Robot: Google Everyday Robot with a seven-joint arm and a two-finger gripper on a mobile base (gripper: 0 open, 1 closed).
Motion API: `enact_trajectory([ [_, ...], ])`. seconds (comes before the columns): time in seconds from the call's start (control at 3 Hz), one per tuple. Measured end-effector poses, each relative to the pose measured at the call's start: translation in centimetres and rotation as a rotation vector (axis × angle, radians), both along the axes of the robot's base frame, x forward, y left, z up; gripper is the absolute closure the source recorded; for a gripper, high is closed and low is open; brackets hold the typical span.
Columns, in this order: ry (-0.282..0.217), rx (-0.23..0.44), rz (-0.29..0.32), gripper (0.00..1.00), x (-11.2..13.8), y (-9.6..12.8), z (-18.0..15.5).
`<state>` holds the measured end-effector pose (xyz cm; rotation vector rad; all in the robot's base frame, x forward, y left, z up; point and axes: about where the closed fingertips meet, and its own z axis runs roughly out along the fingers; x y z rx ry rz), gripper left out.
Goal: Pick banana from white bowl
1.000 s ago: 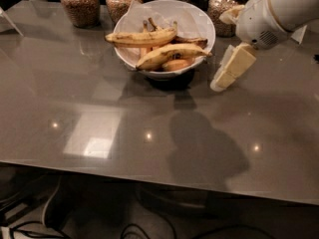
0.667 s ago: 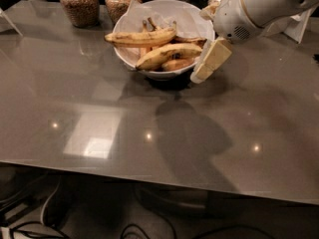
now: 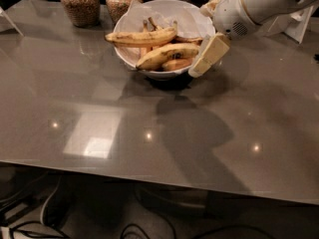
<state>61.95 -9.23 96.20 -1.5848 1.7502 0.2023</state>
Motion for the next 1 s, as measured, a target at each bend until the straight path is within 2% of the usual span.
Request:
enact_trajectory([
  [0.33, 0.023, 0.065, -0.013, 0.0, 2.9, 0.3, 0.3],
  [0.67, 0.058, 0.12, -0.022, 0.19, 4.9, 0.9, 0.3],
  [1.0, 0.091, 0.154, -0.031, 0.42, 5.8, 1.3, -0.3],
])
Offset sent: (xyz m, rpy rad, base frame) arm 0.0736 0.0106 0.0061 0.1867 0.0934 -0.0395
